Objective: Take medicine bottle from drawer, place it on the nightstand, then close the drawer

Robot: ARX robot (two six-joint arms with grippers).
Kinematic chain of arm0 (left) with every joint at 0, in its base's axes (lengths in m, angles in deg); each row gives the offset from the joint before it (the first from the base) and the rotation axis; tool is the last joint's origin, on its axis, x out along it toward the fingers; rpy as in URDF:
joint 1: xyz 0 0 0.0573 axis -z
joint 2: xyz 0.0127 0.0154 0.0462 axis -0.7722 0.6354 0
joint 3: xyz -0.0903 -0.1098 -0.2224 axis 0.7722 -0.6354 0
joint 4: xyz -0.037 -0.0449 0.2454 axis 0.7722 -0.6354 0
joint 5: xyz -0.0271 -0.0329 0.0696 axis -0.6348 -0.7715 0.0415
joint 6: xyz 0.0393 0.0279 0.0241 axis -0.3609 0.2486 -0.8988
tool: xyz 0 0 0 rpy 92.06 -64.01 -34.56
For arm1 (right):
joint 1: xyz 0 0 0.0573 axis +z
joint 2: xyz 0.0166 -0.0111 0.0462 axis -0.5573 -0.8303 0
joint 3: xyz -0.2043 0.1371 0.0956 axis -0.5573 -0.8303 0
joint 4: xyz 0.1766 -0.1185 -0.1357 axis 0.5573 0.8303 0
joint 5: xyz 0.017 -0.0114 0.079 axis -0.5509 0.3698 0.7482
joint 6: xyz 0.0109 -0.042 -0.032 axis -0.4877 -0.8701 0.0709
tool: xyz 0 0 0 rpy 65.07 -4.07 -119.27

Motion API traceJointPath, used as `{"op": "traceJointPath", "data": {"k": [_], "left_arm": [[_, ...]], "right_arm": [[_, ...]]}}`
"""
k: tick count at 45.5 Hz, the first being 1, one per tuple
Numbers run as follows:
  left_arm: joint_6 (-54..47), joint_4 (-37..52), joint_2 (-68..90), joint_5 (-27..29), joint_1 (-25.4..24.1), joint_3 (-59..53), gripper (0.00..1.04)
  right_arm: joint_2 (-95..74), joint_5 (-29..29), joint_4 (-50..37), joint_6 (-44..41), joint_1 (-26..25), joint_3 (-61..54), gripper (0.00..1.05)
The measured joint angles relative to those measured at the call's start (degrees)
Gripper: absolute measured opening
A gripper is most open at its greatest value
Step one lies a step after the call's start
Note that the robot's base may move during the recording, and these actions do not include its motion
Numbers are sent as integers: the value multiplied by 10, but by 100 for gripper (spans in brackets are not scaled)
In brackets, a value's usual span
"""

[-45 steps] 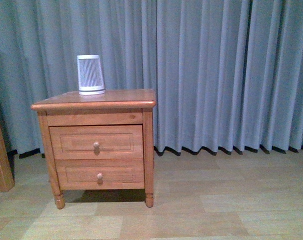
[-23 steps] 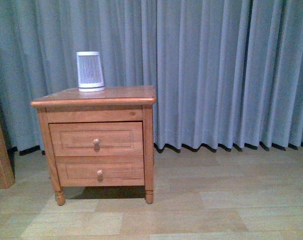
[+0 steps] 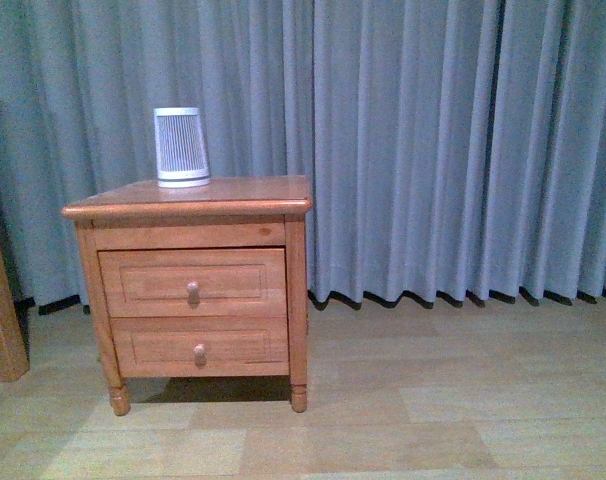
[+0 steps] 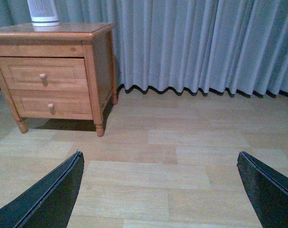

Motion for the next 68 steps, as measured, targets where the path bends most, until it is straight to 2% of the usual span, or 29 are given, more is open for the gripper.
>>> {"op": "traceJointPath", "data": {"k": [68], "left_arm": [[0,0,0,0,0,0,98]], "right_arm": [[0,0,0,0,0,0,98]]}}
